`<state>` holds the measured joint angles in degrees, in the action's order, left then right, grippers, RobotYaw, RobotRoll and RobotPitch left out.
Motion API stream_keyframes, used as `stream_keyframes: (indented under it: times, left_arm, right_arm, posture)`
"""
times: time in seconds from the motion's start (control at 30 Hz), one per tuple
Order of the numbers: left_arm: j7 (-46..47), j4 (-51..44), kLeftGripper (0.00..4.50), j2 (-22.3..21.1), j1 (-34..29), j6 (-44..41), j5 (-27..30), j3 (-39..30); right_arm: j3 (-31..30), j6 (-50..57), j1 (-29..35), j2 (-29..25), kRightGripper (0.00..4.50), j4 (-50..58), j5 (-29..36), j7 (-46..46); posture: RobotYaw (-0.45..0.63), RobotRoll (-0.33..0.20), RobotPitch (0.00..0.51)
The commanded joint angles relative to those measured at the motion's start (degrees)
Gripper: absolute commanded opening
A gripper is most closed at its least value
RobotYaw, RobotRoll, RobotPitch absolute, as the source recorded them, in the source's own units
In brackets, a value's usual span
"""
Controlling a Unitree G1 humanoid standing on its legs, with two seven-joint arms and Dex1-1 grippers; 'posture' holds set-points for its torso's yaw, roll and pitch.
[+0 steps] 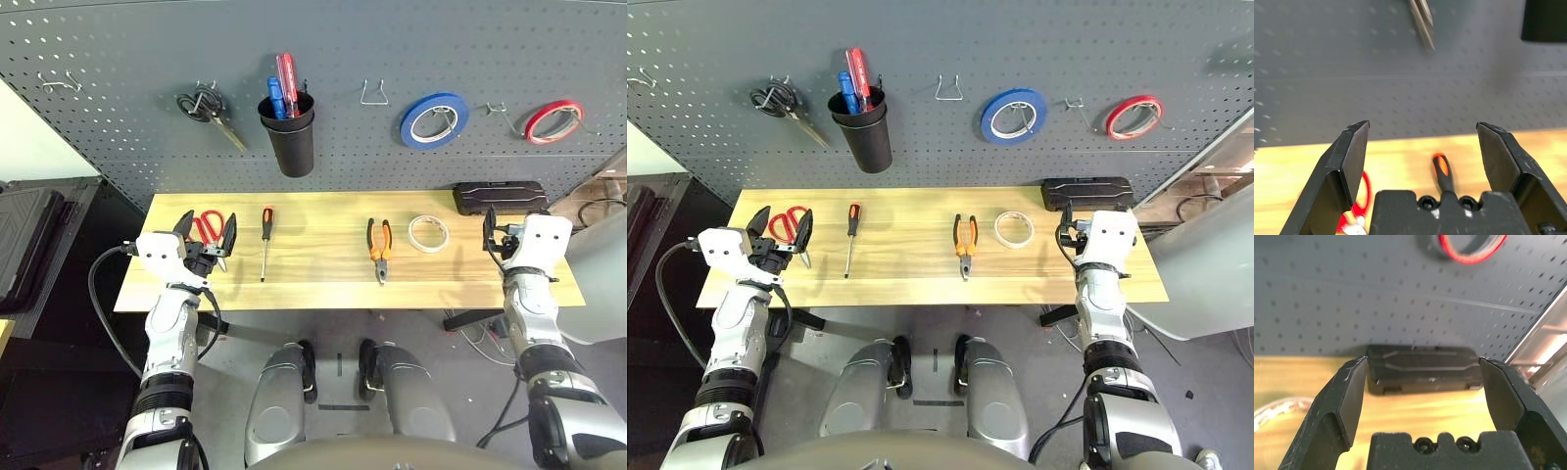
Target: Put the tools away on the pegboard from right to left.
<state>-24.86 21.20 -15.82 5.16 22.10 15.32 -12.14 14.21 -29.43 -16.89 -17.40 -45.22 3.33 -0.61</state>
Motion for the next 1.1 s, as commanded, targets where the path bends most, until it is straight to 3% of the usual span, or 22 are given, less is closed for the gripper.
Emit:
stream_keyframes:
  times: [0.03, 0.3, 0.6, 0.77, 1.1]
  left_arm:
    - [-4.11, -3.28, 4.47, -1.41, -2.67, -1.81, -1.14, 3.16]
    - [-13.64, -6.95, 4.47, -6.20, -3.56, -1.48, -4.37, 10.78]
    - [-19.59, -8.19, 4.47, -8.35, -2.12, -0.61, -5.54, 15.62]
    - [-22.27, -8.84, 4.47, -9.76, -1.05, 0.05, -7.76, 18.53]
    - [-22.10, -11.97, 4.47, -10.08, -1.09, -2.15, -8.29, 20.21]
  right_arm:
    - [-0.08, 5.21, 0.75, -1.60, 4.50, 0.77, 0.98, 3.05]
    - [-4.47, 16.29, -2.70, -7.78, 4.50, -0.37, -2.04, 12.82]
    - [-10.78, 25.33, -8.90, -11.51, 4.50, -2.12, -4.94, 24.27]
    - [-16.48, 35.35, -14.57, -13.20, 4.50, -3.38, -6.69, 36.15]
    - [-27.36, 36.21, -26.78, -13.12, 4.50, -16.02, -15.44, 47.80]
  posture:
    - [0.06, 0.000, 0.264]
    - [0.05, 0.000, 0.288]
    - [0.05, 0.000, 0.299]
    - [0.06, 0.000, 0.305]
    - [0.09, 0.000, 0.326]
